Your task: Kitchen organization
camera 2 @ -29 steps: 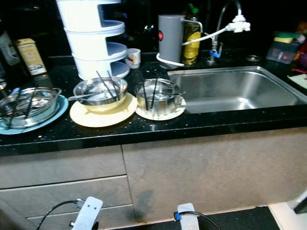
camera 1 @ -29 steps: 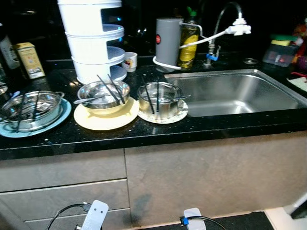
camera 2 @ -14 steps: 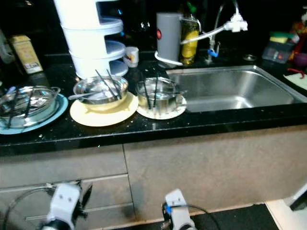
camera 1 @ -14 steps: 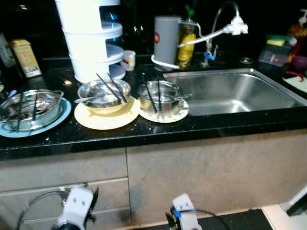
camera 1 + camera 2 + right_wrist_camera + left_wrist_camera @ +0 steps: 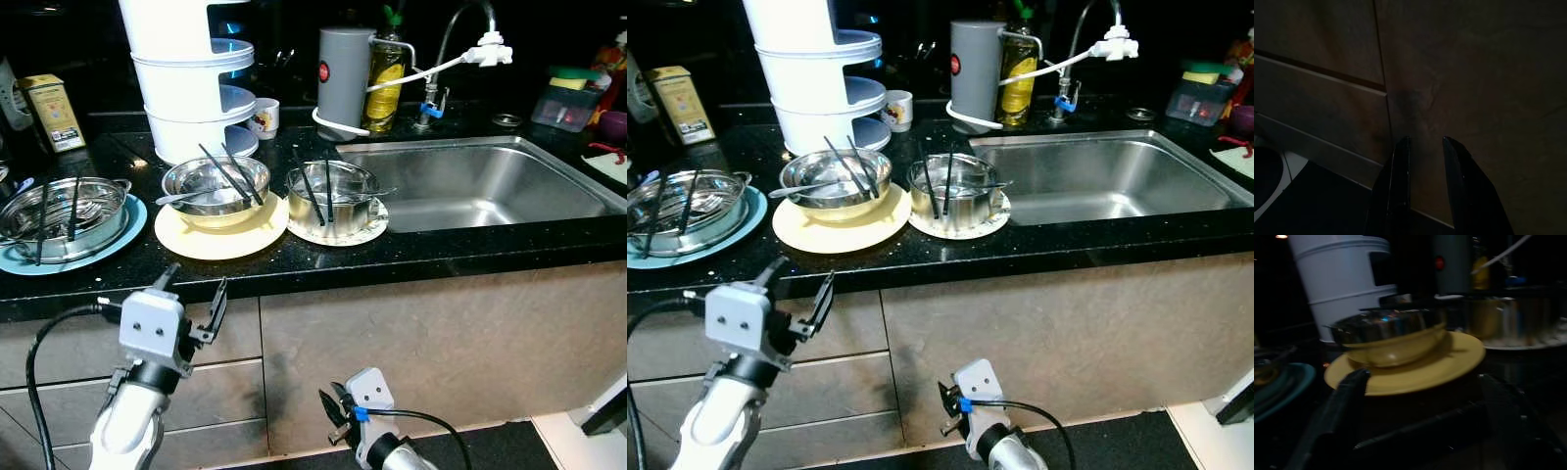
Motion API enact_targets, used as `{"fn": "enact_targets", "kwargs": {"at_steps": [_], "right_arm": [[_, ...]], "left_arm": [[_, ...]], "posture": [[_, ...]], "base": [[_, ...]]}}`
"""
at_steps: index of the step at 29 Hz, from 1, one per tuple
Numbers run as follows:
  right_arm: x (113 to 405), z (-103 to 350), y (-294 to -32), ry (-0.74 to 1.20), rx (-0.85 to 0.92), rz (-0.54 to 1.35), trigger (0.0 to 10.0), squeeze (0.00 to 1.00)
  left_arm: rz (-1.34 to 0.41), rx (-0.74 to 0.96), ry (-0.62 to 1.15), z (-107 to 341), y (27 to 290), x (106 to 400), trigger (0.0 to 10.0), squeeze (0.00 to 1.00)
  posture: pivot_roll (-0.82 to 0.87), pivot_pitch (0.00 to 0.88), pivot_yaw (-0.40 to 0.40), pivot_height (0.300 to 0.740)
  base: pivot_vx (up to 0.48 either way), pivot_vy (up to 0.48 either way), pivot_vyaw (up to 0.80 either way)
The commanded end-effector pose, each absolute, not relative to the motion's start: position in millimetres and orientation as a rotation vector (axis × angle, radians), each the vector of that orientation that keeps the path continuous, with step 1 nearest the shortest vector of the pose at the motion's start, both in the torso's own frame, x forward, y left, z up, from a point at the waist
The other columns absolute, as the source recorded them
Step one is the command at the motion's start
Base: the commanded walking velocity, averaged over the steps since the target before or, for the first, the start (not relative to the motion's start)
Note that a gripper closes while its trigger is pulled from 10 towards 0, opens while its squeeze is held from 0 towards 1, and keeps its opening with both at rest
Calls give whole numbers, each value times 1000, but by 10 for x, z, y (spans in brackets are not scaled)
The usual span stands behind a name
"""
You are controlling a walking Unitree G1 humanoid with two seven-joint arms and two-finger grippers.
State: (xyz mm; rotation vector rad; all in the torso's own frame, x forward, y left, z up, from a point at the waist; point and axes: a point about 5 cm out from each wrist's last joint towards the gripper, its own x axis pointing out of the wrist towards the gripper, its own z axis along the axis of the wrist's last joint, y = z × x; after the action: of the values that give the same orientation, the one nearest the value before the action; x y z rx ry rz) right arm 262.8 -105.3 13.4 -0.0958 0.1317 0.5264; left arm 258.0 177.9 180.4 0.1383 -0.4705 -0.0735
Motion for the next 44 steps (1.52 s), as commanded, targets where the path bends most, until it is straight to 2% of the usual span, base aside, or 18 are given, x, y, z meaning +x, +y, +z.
{"fn": "enact_targets", "kwargs": {"at_steps": [1, 7, 12, 13, 14, 19, 23, 24, 29, 44], "right_arm": [[2598, 134, -1043, 122, -83, 527, 10000, 0], [2587, 129, -1049, 123, -84, 527, 10000, 0], [2586, 127, -1031, 124, -93, 532, 10000, 0], [2591, 132, -1025, 122, -95, 533, 10000, 0], [2597, 137, -1020, 120, -96, 533, 10000, 0], [2612, 154, -1014, 115, -101, 534, 10000, 0], [2615, 162, -1017, 111, -106, 534, 10000, 0], [2623, 167, -1021, 110, -109, 534, 10000, 0], [2637, 177, -1026, 107, -115, 531, 10000, 0], [2658, 193, -1031, 103, -116, 522, 10000, 0]], "left_arm": [[-47, 121, -491, 1913, 1844, 2593, 10000, 1000], [-45, 104, -519, 2065, 1912, 2659, 10000, 1000], [-2, 128, -501, 2120, 2082, 2732, 10000, 1000], [33, 100, -490, 2134, 2159, 2759, 10000, 773], [72, 49, -486, 2156, 2238, 2794, 10000, 0], [98, -81, -471, 2207, 2315, 2903, 10000, 0], [71, -200, -435, 2208, 2274, 3016, 10000, 0], [73, -286, -383, 2176, 2228, 3138, 10000, 0], [73, -397, -348, 2188, 2188, 3296, 10000, 0], [175, -401, -300, 2314, 2363, 3643, 10000, 0]], "posture": [[-20, 79, -18, 740], [-18, 74, -22, 740], [-24, 68, -16, 740], [-23, 68, -16, 740], [-24, 68, -15, 740], [-25, 70, -17, 740], [-24, 71, -17, 740], [-28, 71, -17, 740], [-34, 73, -13, 740], [-38, 81, -6, 740]], "base": [[0, 0, 0], [0, 0, 0], [0, 0, 0], [0, 0, 0], [0, 0, 0], [0, 0, 0], [0, 0, 0], [0, 0, 0], [0, 0, 0], [0, 0, 0]]}}
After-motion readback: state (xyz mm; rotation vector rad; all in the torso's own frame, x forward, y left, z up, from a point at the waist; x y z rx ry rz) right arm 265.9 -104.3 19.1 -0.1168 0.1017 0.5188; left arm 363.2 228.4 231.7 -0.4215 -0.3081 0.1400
